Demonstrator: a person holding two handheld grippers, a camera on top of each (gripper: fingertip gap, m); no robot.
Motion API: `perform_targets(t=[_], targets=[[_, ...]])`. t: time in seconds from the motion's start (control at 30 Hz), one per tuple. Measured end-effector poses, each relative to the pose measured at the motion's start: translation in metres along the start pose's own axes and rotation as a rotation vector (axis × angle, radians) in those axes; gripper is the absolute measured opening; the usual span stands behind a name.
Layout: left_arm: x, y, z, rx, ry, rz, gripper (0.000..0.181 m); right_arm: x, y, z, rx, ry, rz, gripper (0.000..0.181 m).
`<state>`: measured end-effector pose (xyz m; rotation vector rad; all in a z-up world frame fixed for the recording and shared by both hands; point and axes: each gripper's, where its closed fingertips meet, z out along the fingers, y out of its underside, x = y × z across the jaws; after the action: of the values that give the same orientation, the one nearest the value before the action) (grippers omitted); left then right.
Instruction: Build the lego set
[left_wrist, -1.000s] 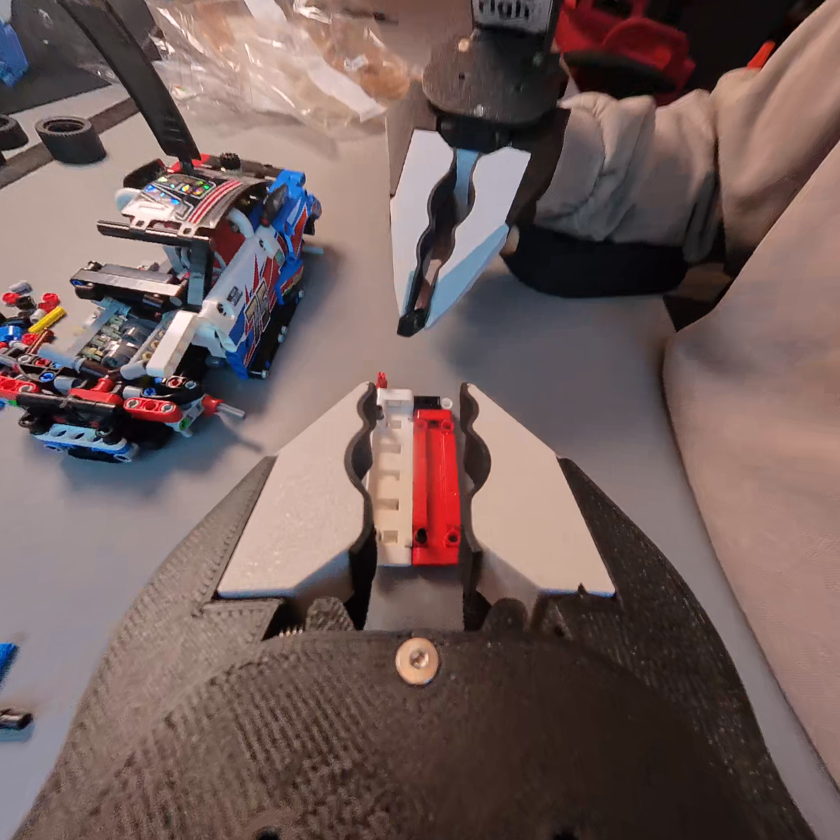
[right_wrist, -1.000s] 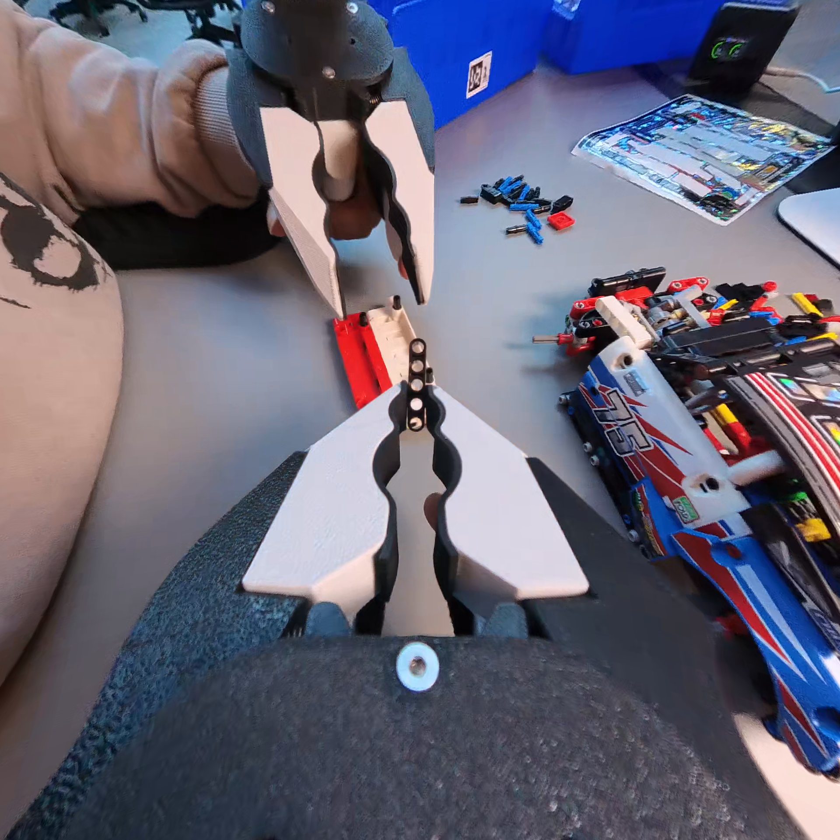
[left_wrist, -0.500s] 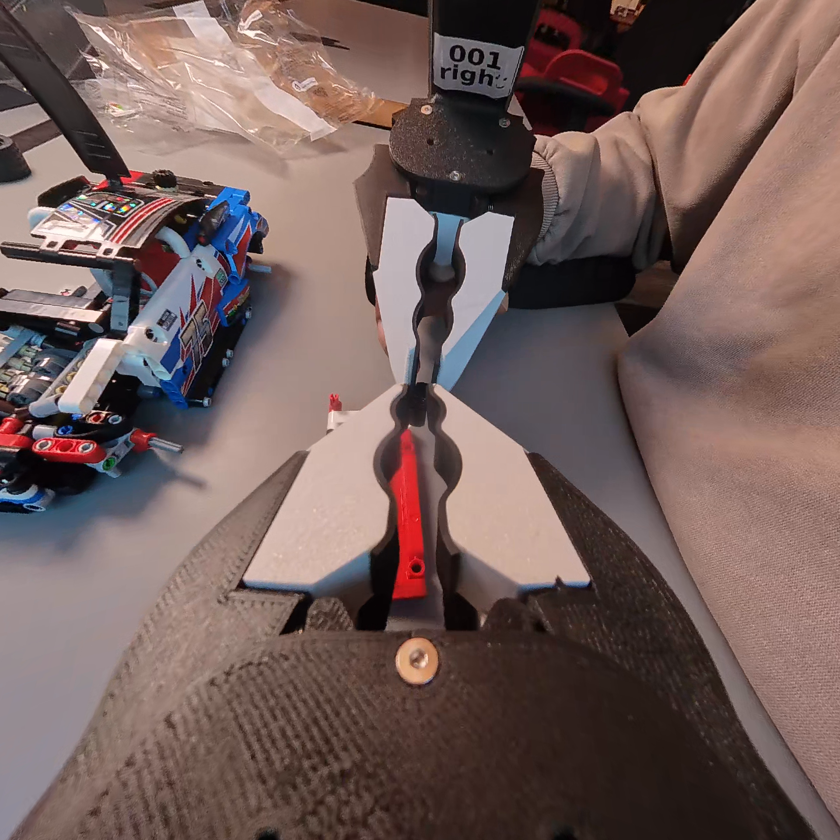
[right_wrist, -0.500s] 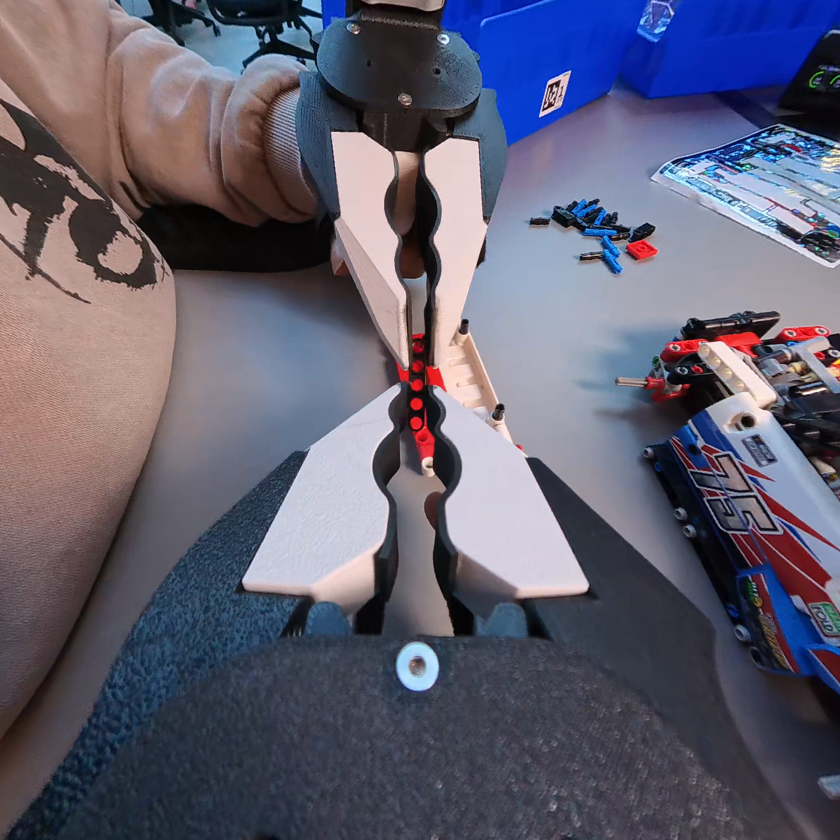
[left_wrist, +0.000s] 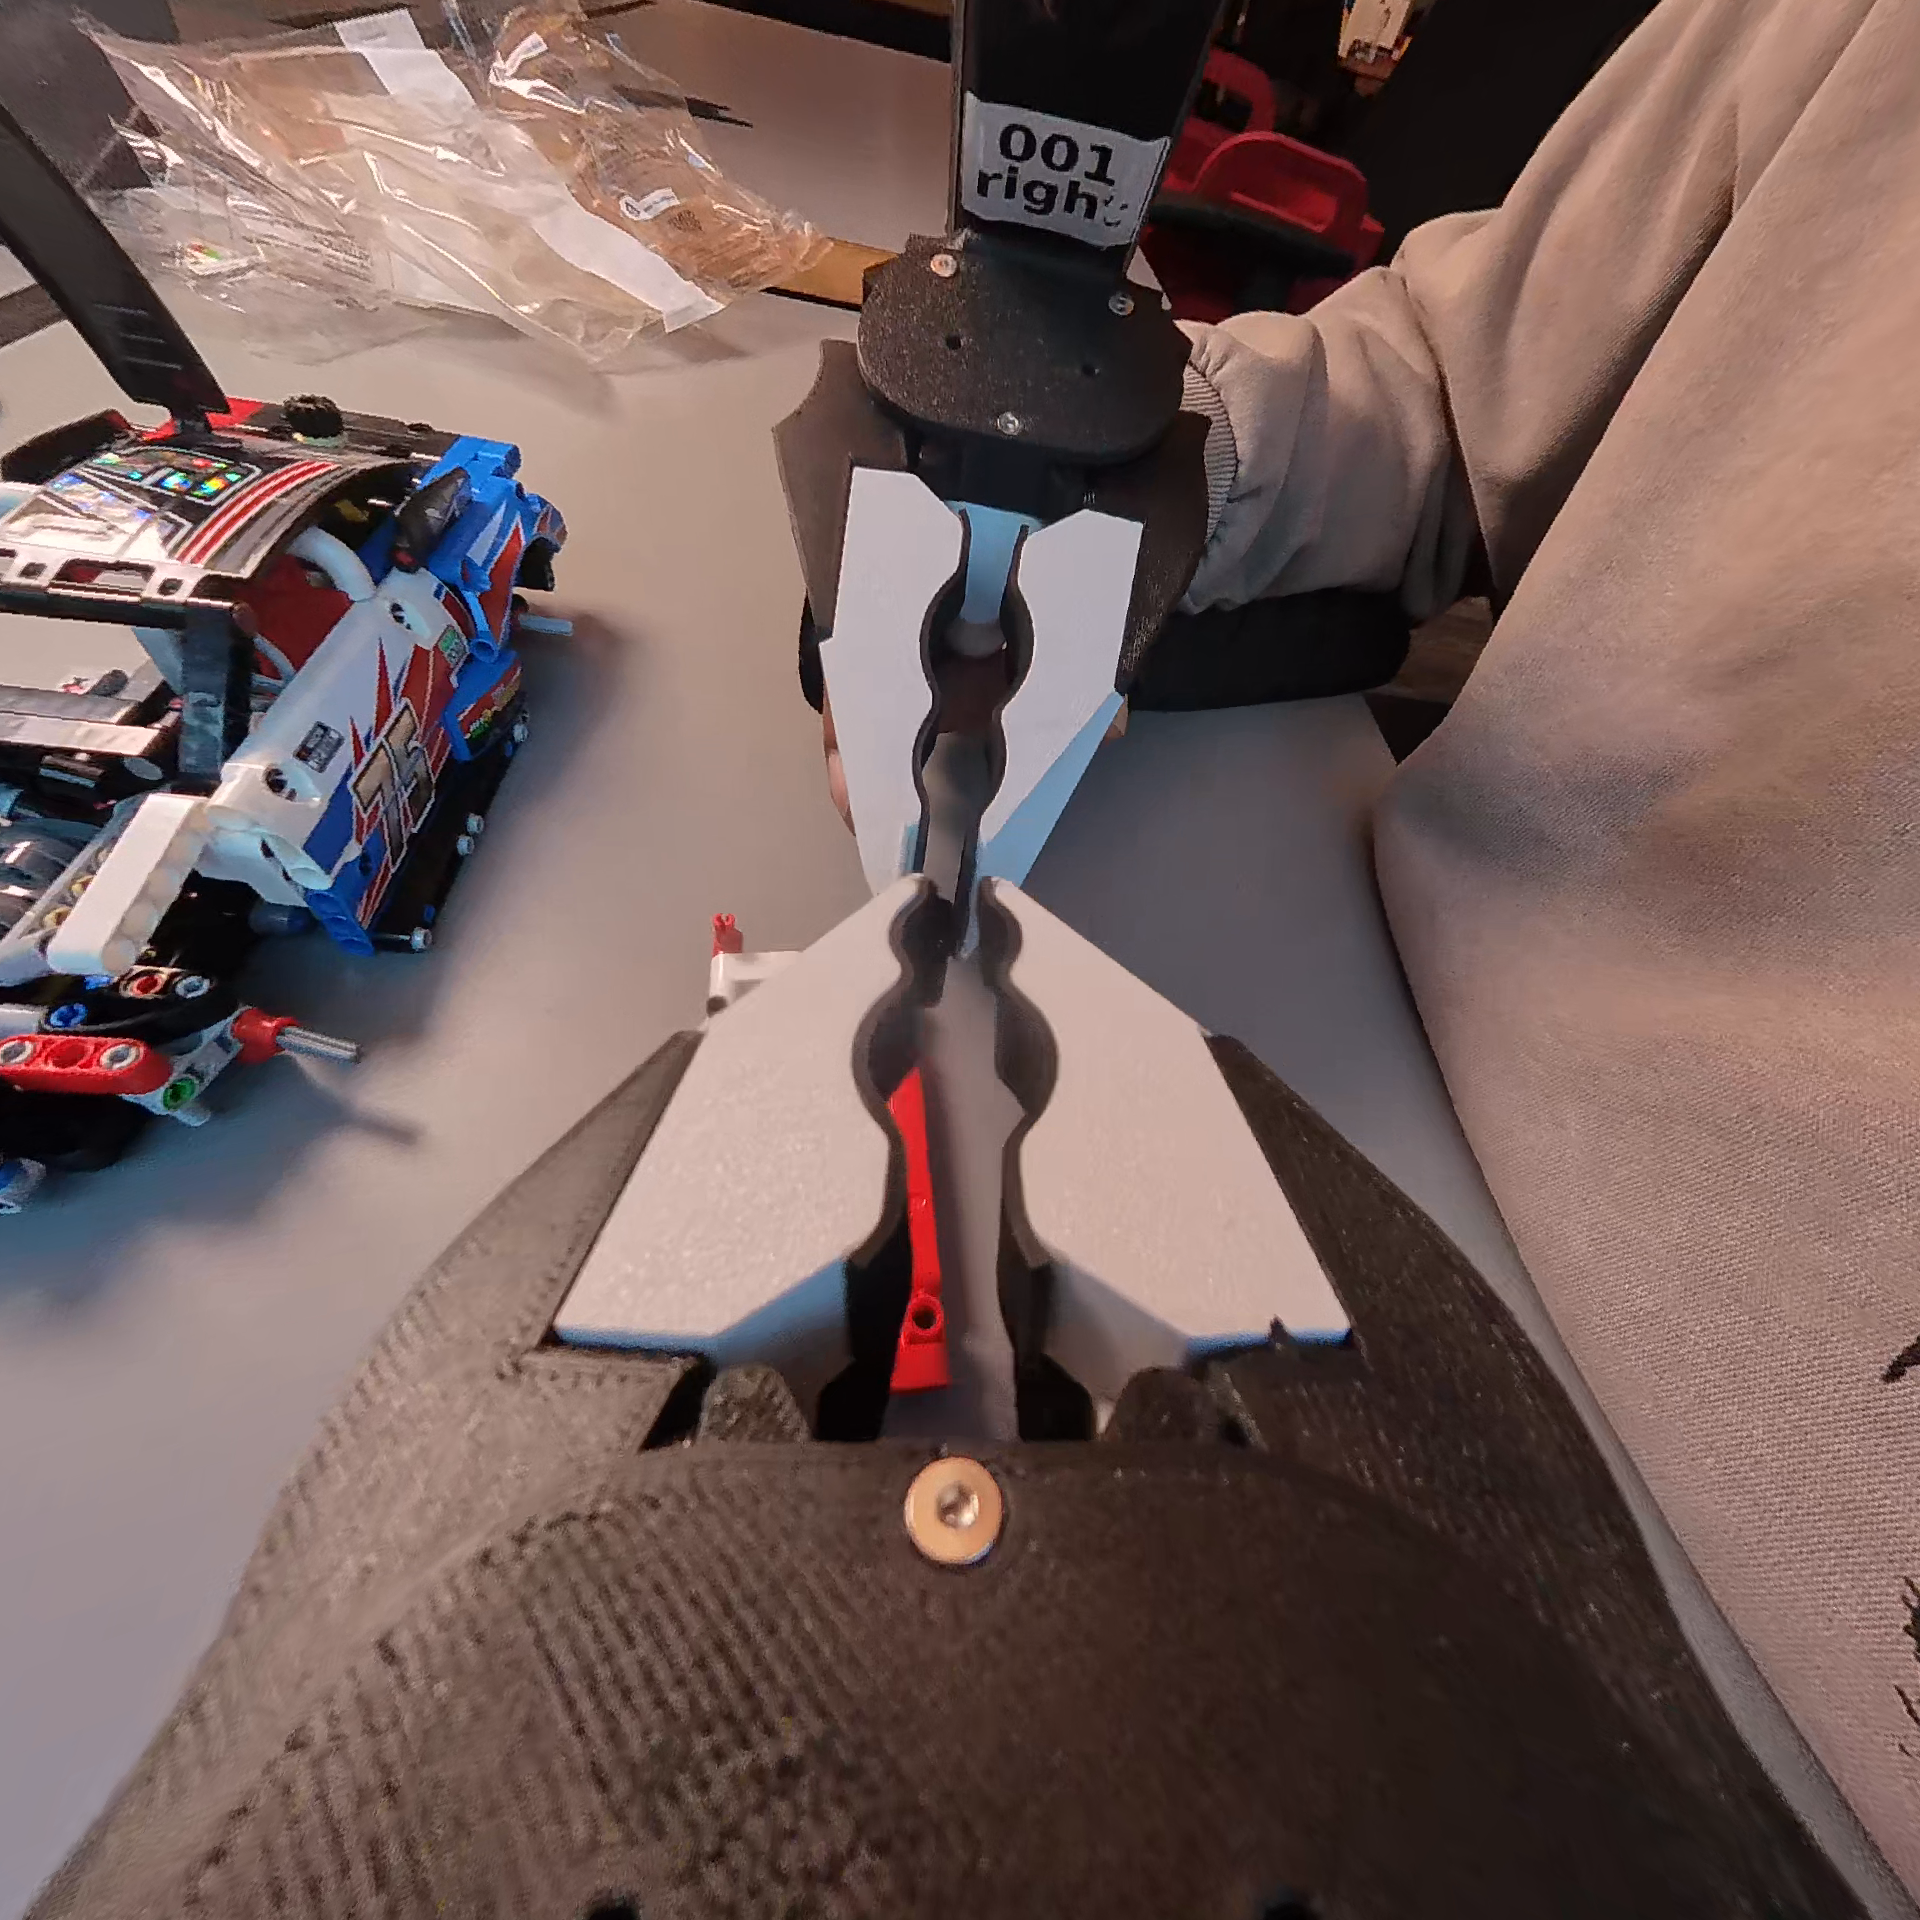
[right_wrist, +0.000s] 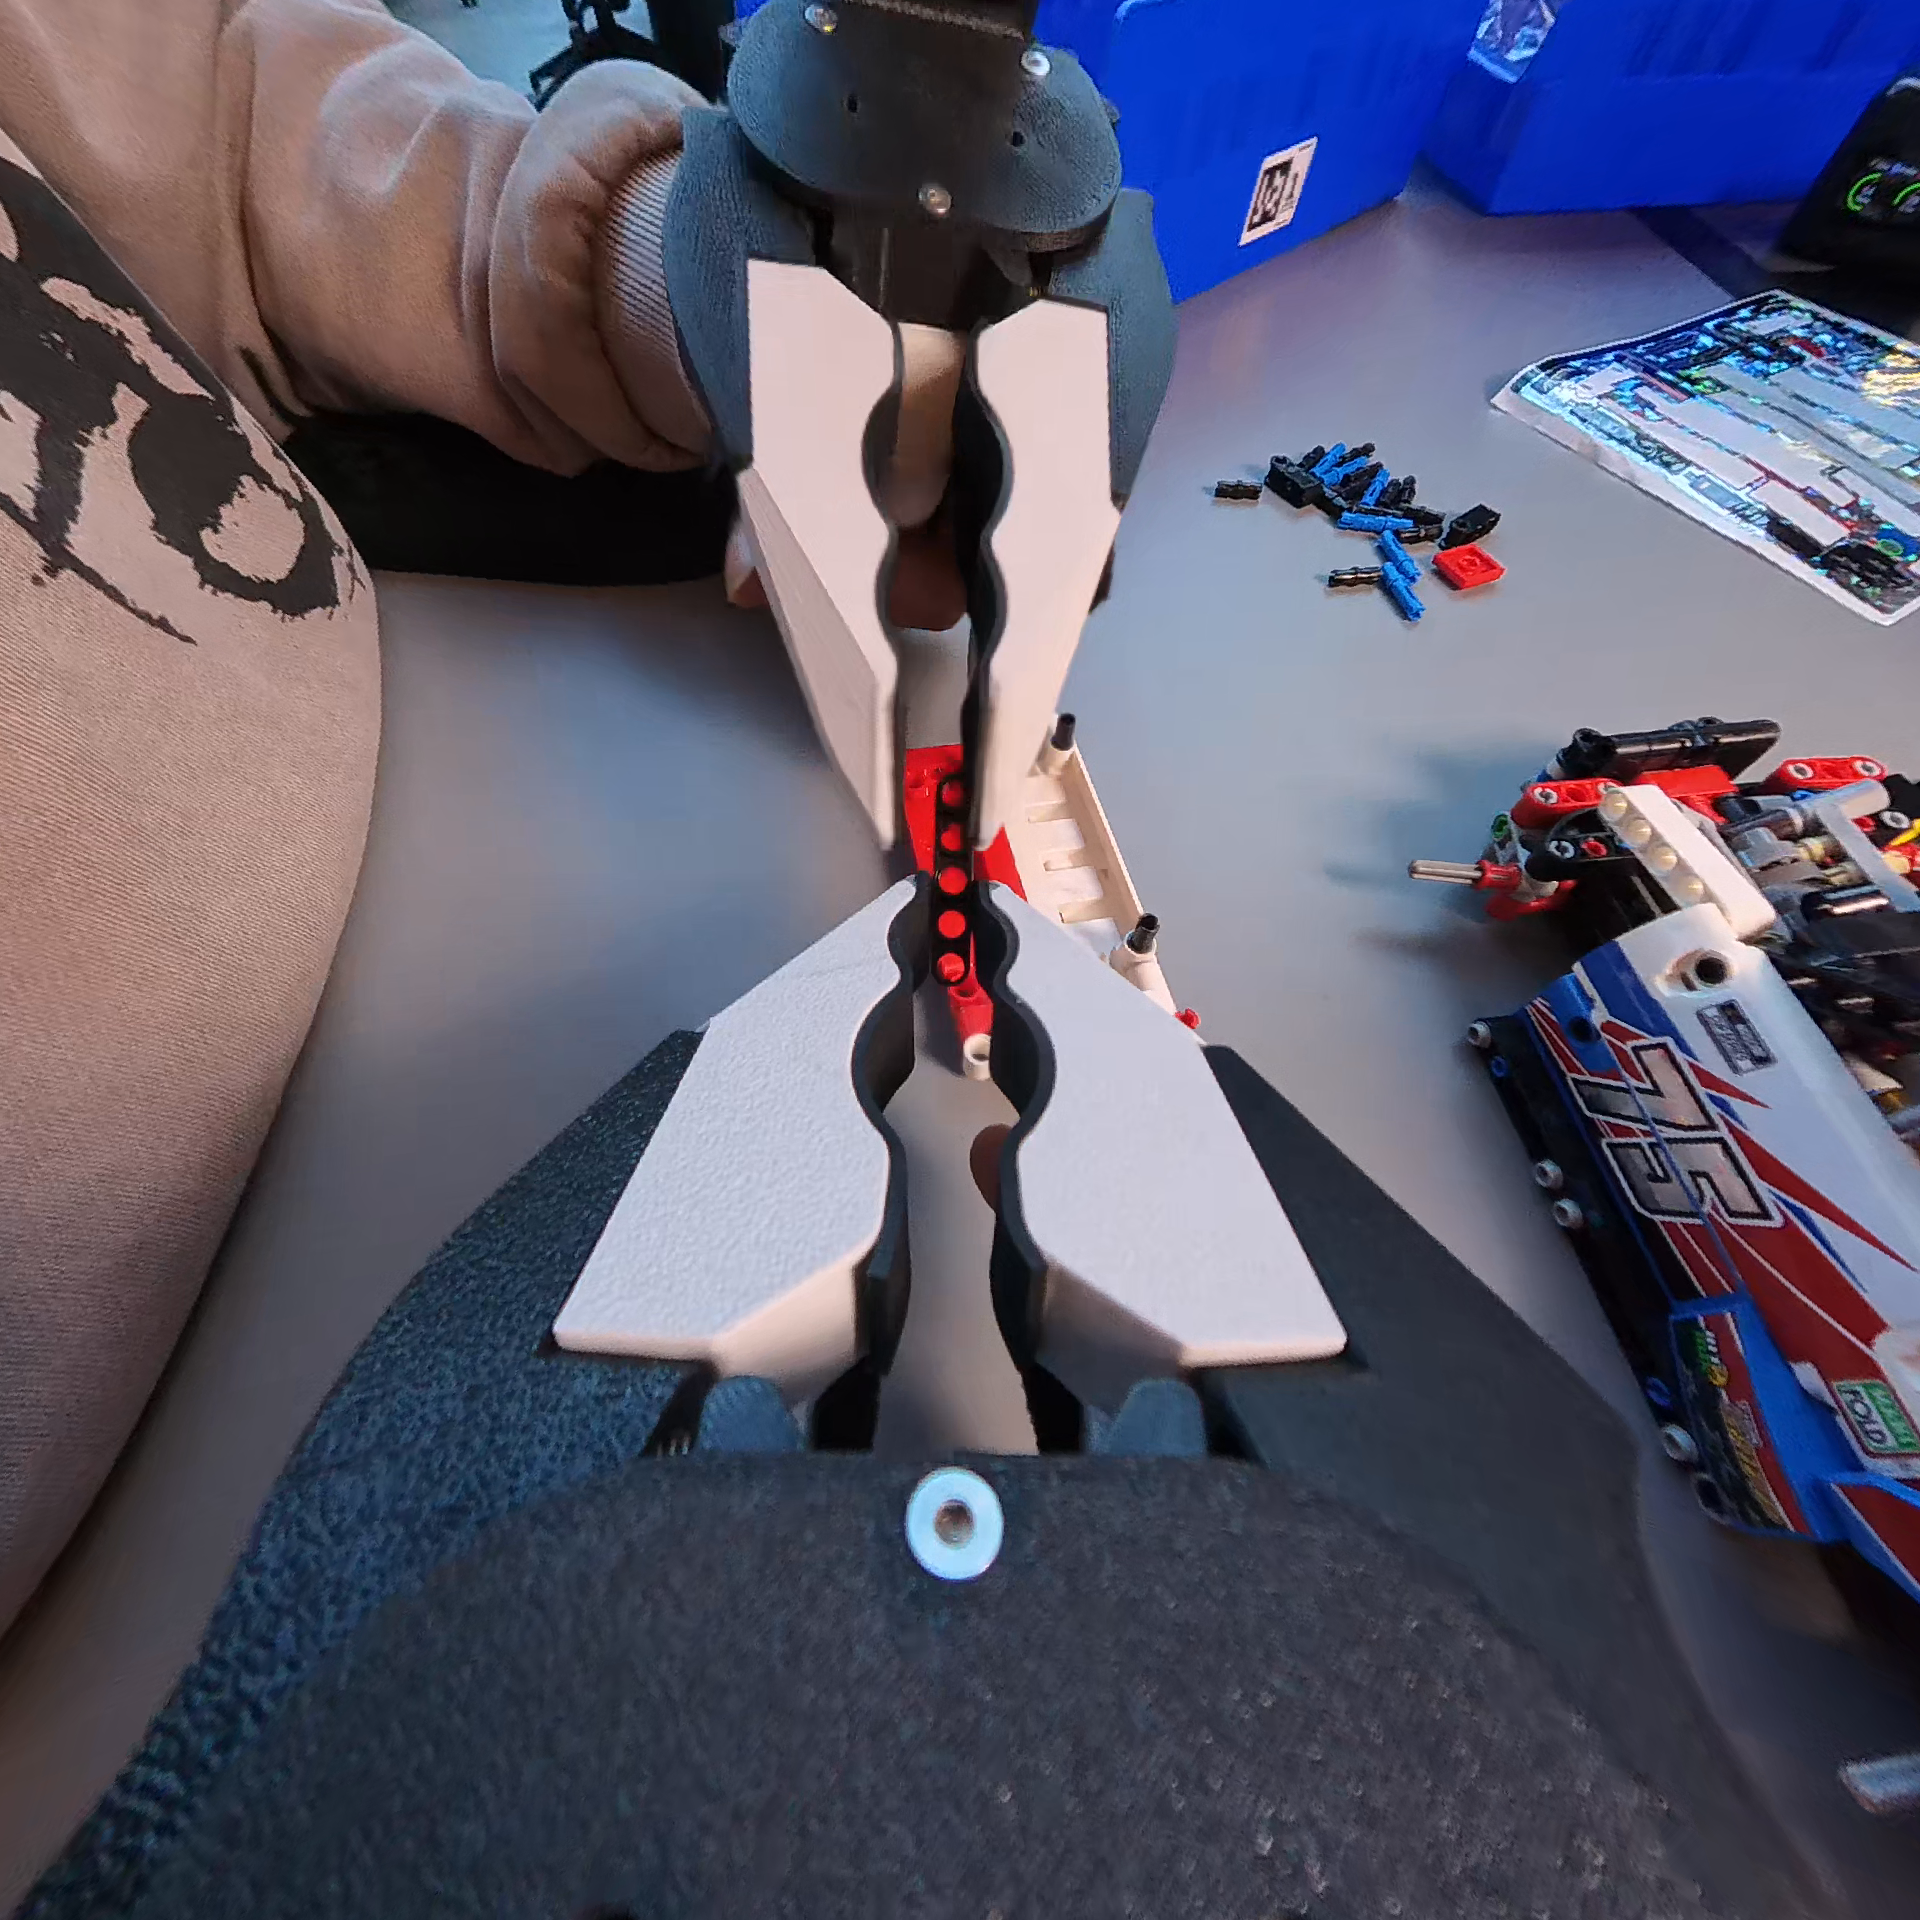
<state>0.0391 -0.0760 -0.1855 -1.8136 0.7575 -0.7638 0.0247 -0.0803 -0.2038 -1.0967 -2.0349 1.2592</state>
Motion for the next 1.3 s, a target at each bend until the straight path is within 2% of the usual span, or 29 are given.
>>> perform_targets(t=[0.03, 0.3, 0.4, 0.43, 0.57, 0.6, 0.97, 1.1, 1.3], targets=[[0.001, 0.002, 0.002, -0.013, -0.001, 0.009, 0.000, -0.001, 0.000, 0.000, 0.003, -0.002, -0.002, 0.003], [-0.007, 0.002, -0.002, 0.004, -0.019, -0.020, 0.000, 0.005, -0.005, -0.003, 0.033, 0.022, -0.012, 0.003], [-0.008, 0.004, -0.001, -0.005, -0.026, -0.023, 0.021, 0.003, -0.001, -0.001, 0.012, 0.020, -0.032, 0.004], [-0.008, 0.006, 0.000, -0.017, -0.026, -0.021, 0.023, 0.002, 0.000, 0.000, 0.012, 0.015, -0.036, 0.003], [-0.003, 0.010, 0.003, -0.049, -0.010, -0.006, 0.013, -0.001, 0.000, 0.000, 0.008, 0.007, -0.046, 0.003], [-0.004, 0.010, 0.002, -0.053, -0.014, -0.003, 0.005, -0.001, 0.000, 0.000, 0.006, 0.010, -0.051, 0.004], [-0.005, -0.011, -0.009, 0.056, -0.041, 0.044, 0.005, 0.004, -0.022, -0.011, 0.146, 0.015, 0.006, 0.007], [-0.005, -0.017, -0.012, 0.090, -0.038, 0.047, 0.004, 0.004, -0.025, -0.011, 0.168, 0.003, 0.028, 0.011], [-0.004, -0.020, -0.011, 0.108, -0.040, 0.049, 0.005, 0.004, -0.026, -0.012, 0.166, 0.009, 0.024, 0.004]])
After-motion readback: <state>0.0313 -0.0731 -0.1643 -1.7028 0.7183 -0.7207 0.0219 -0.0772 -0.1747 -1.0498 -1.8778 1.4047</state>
